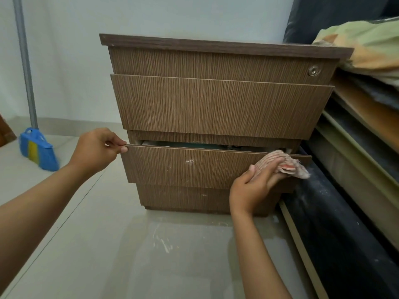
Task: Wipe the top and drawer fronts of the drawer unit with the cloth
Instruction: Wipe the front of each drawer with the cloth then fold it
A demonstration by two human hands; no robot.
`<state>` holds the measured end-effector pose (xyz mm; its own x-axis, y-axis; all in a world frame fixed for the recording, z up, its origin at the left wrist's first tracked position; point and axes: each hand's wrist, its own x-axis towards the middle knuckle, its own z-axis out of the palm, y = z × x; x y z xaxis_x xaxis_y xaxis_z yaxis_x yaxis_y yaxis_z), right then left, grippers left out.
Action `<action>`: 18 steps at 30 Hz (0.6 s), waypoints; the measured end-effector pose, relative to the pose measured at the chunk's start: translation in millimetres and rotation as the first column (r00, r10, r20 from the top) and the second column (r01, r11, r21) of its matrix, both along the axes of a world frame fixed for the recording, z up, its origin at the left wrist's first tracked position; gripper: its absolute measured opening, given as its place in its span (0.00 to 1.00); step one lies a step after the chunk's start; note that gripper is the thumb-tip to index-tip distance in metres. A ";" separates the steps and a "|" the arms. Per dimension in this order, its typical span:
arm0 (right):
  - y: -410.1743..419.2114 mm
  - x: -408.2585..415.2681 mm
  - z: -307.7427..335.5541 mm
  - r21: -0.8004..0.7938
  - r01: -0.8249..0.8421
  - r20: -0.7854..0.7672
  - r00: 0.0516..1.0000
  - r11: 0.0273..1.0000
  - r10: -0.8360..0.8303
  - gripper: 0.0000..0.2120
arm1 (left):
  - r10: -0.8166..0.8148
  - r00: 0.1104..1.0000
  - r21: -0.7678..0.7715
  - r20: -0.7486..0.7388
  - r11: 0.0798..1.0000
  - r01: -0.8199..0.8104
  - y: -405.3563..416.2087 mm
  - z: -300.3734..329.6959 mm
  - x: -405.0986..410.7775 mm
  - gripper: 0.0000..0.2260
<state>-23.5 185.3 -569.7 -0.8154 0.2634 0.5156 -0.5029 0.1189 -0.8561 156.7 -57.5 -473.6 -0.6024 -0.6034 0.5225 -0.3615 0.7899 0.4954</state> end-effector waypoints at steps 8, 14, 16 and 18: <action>-0.1 8.0 -40.7 0.119 -0.053 -0.002 0.999 0.992 0.054 0.31 | -0.007 1.000 0.014 -0.007 1.000 0.007 1.1 1.1 0.3 0.05; 1.1 6.5 -27.2 0.016 0.000 -0.037 0.999 1.000 0.000 0.29 | -0.014 1.000 0.027 -0.021 1.000 0.014 -1.2 -0.3 0.9 0.05; -3.7 7.0 -18.9 0.000 0.000 -0.079 0.997 1.000 0.000 0.27 | -0.020 1.000 0.025 -0.018 0.999 0.020 -2.2 -0.6 0.8 0.05; -11.6 9.9 -10.2 -0.007 -0.014 -0.124 0.992 1.000 0.014 0.27 | -0.024 1.000 0.021 -0.014 0.999 0.024 -3.3 -1.2 0.8 0.05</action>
<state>-13.6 173.7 -579.9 -0.7489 0.2565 0.6110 -0.6068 0.1050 -0.7879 157.5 -60.9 -474.8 -0.6093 -0.6000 0.5184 -0.3357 0.7875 0.5169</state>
